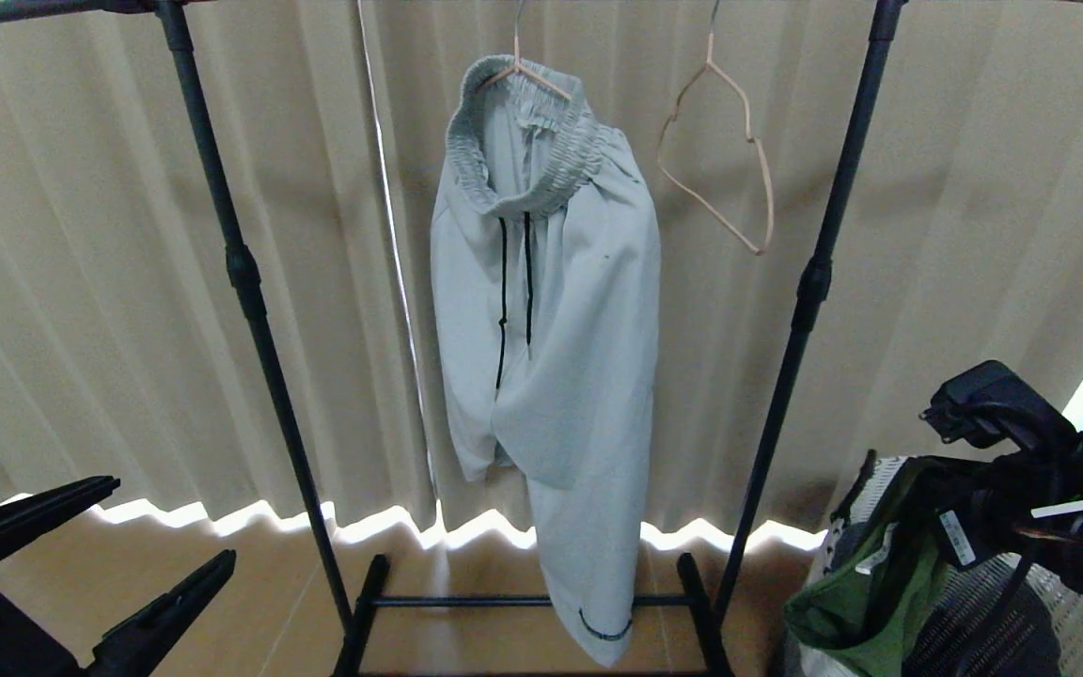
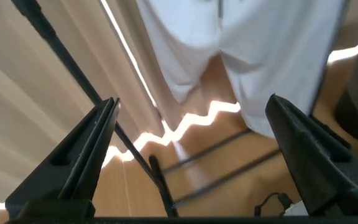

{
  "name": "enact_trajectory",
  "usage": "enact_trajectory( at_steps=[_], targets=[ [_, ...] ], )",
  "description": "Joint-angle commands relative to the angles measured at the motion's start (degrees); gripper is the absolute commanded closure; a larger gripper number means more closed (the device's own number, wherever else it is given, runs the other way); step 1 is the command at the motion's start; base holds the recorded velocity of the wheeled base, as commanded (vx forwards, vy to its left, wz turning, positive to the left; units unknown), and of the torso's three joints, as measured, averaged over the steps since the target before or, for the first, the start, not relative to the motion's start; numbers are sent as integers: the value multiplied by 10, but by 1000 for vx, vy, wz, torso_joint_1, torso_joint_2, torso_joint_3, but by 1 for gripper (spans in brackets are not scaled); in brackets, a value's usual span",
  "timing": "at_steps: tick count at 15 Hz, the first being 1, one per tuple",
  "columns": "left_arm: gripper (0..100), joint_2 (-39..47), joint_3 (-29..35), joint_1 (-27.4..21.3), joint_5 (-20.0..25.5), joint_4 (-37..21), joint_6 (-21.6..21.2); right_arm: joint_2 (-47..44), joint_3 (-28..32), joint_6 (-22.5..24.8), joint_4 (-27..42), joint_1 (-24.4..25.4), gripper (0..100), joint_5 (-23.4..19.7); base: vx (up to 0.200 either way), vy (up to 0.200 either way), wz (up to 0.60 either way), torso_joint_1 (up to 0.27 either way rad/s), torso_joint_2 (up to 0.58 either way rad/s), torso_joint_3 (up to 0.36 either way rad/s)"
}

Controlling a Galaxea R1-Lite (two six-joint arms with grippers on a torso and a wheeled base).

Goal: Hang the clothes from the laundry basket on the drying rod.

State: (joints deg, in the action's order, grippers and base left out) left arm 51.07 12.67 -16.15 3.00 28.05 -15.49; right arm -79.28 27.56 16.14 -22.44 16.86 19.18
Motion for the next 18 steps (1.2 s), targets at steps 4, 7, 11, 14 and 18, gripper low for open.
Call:
enact_trajectory(
  at_steps=[4,7,11,14,18],
  targets=[
    [0,3,-10,-106,0,17,3,-1,48,-1,-1,28,100,-48,-50,0,0,1,1,1],
    [0,16,0,-160,2,17,0,3,84,-3,-1,72,100,-79,0,0,0,0,0,0],
    [0,135,69,-237,11,26,13,6,109,-12,-2,150,100,-82,0,0,0,0,0,0],
    [0,289,158,-277,10,62,52,17,144,-65,-2,224,100,-115,0,0,0,0,0,0],
    [0,439,238,-379,-11,108,143,8,173,-69,-3,280,100,-142,0,0,0,0,0,0]
  ],
)
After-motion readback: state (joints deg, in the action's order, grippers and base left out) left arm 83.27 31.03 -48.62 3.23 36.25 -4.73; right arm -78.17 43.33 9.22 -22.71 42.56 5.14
